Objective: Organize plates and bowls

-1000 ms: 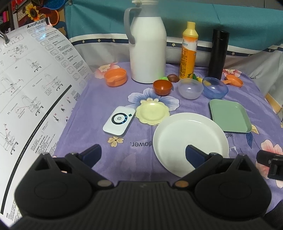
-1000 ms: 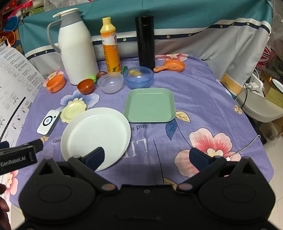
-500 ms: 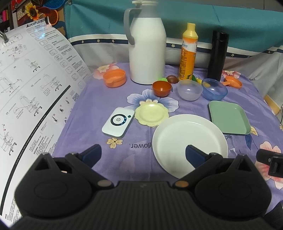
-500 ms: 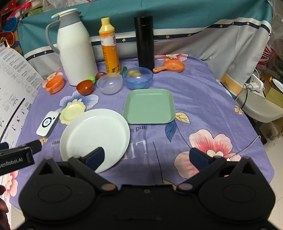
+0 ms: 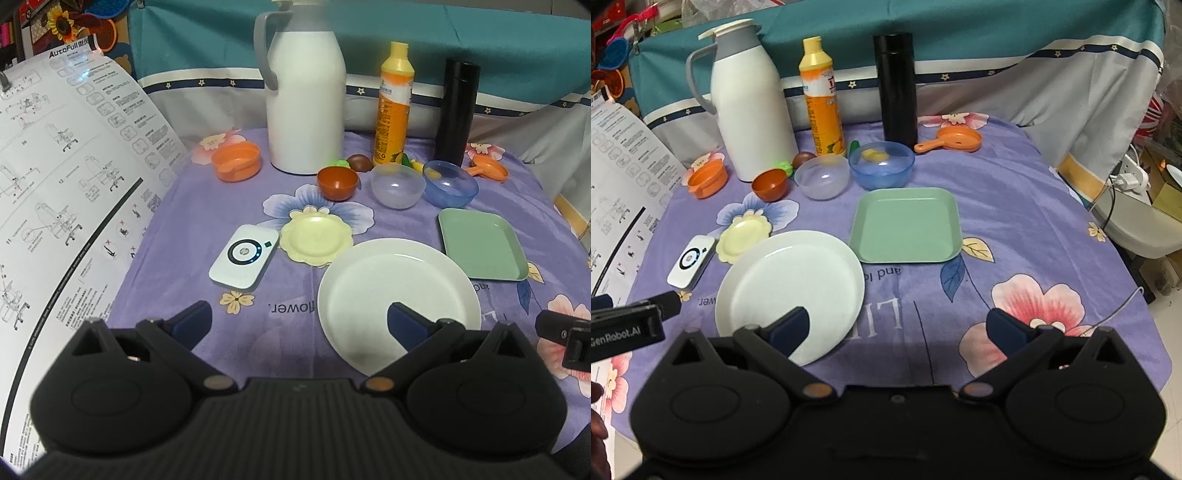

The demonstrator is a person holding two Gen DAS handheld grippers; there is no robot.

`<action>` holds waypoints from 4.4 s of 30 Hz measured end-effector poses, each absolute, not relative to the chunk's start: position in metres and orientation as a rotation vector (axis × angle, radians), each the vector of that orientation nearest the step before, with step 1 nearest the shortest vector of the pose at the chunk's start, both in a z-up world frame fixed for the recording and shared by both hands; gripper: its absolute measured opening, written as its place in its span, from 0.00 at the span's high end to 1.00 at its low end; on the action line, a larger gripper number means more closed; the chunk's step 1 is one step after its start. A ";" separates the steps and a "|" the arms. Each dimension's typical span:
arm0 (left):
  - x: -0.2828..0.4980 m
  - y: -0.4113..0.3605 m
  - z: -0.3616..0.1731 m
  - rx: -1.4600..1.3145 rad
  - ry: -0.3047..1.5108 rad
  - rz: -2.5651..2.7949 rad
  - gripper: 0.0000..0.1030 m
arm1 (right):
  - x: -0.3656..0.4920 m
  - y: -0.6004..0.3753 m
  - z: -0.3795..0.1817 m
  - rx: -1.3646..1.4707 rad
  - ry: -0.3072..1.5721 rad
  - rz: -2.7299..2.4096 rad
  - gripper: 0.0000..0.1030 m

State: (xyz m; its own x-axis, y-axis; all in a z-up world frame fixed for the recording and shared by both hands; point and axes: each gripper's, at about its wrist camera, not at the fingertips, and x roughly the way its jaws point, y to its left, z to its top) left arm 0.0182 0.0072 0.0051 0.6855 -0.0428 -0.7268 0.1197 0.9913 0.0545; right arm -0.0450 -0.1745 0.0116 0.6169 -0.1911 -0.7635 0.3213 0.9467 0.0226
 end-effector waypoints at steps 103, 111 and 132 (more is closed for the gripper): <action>0.039 0.109 -0.080 0.066 0.960 -0.119 0.77 | 0.030 -0.039 -0.061 0.026 1.117 0.077 0.74; 0.035 0.106 -0.082 0.089 0.947 -0.083 0.18 | 0.029 -0.041 -0.061 0.027 1.100 0.080 0.05; 0.027 0.093 -0.032 0.031 0.816 -0.167 0.00 | 0.011 -0.077 -0.018 0.082 0.993 0.052 0.00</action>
State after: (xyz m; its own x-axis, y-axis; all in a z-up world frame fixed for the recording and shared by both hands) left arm 0.0266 0.0929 -0.0318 0.6725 -0.1362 -0.7275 0.1600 0.9864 -0.0368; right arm 0.0111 -0.0766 -0.0184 0.5456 0.0806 -0.8342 -0.0061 0.9957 0.0922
